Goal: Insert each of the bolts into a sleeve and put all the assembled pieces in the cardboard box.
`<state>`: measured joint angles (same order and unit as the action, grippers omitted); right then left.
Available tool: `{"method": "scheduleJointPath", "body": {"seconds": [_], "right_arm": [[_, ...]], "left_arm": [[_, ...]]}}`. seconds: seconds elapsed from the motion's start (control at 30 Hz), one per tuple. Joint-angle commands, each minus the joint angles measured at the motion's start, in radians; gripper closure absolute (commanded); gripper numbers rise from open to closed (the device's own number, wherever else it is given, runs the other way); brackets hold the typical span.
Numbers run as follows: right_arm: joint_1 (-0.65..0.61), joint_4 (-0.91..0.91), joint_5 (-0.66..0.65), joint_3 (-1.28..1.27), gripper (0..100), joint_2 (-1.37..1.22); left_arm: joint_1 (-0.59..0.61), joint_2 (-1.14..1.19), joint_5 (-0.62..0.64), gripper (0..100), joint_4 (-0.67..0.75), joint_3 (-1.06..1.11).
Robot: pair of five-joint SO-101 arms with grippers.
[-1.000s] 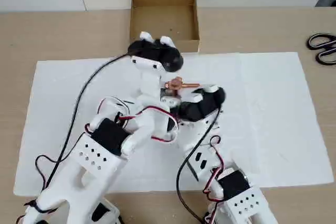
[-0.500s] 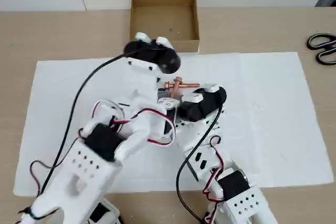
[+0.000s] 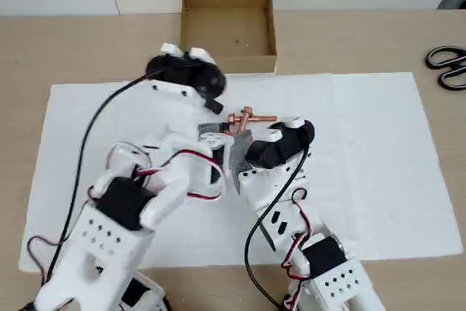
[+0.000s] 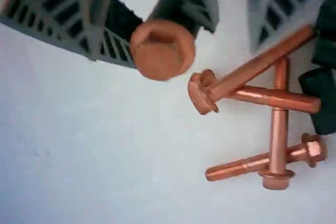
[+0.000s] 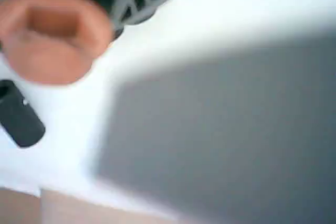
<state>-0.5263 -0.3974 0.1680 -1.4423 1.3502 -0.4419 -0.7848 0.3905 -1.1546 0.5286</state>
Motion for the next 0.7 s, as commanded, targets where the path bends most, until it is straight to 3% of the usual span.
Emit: {"method": "scheduleJointPath", "body": {"seconds": [0.0,0.23,0.3,0.43,0.67], "right_arm": [[0.03,0.015,0.005,0.015,99.4,0.022],[0.163,0.002,0.002,0.025,99.5,0.016],[0.196,-0.076,-0.026,0.087,99.5,0.007],[0.222,-0.257,-0.054,0.351,99.5,-0.077],[0.223,-0.278,-0.095,0.786,99.5,-0.479]], "left_arm": [[0.08,-0.081,-0.008,82,-0.028,-0.01],[0.242,-0.189,-0.009,82,-0.114,-0.008],[0.301,-0.19,-0.009,82,-0.137,0.002],[0.387,-0.186,-0.009,82,-0.155,0.084],[0.427,-0.192,-0.009,82,-0.155,0.139]]}}
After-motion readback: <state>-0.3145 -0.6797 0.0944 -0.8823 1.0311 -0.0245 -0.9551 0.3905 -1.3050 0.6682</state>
